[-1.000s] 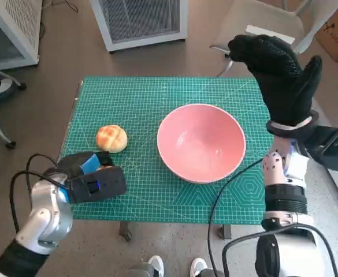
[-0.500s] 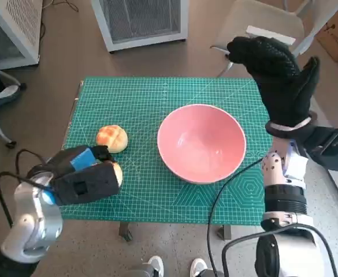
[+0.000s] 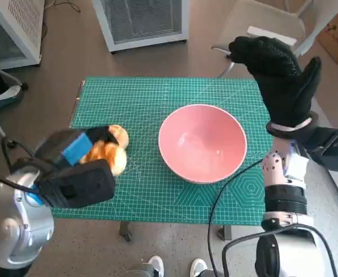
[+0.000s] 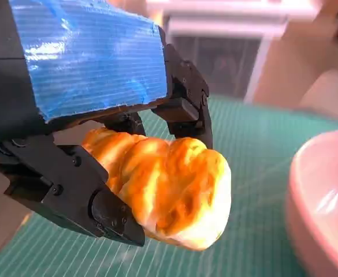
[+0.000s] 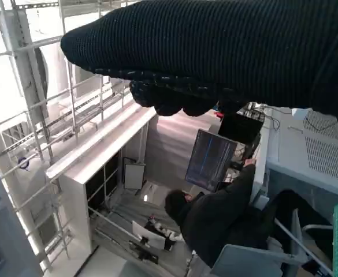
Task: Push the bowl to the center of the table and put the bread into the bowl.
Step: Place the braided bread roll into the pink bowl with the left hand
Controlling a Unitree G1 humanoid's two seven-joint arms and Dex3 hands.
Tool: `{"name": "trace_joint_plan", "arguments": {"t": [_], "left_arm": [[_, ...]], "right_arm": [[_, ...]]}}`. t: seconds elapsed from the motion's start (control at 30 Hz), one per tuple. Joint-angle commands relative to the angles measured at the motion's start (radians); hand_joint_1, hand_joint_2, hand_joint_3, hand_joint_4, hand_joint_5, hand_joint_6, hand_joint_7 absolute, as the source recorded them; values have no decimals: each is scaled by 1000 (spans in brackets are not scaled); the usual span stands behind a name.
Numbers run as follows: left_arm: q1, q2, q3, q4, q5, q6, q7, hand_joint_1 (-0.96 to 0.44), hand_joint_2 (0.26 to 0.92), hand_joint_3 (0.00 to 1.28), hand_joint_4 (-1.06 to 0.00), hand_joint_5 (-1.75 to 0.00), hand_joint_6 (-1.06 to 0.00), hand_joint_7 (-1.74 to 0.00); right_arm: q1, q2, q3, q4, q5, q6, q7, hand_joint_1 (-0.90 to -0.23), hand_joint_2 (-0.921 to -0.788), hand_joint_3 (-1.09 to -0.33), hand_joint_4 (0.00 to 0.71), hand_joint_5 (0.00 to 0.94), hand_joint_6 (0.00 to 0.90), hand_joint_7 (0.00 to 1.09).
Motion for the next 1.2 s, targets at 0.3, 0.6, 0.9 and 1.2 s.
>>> {"name": "trace_joint_plan", "arguments": {"t": [0.3, 0.6, 0.9, 1.2], "left_arm": [[-200, -79, -96, 47, 44, -59, 4, 2, 861, 92, -827, -1010, -682, -1122], [-379, -223, -188, 273, 16, -200, 59, 2, 863, 88, -832, -1016, -679, -1113], [-527, -352, -257, 513, 4, -340, 108, 1, 868, 106, -741, -1242, -735, -929], [-617, -432, -278, 754, -30, -489, 168, 2, 866, 115, -724, -1291, -748, -885]], "right_arm": [[16, 2, -2, 6, 0, 2, 10, -632, -921, -712, 261, 1, 222, 253], [34, 2, -3, -22, 3, 4, 7, -636, -921, -710, 263, 2, 219, 259], [58, 4, 1, -57, -3, 10, -8, -650, -921, -707, 266, 2, 218, 263], [84, -6, 1, -100, -3, 22, -22, -652, -921, -703, 264, 1, 221, 267]]}}
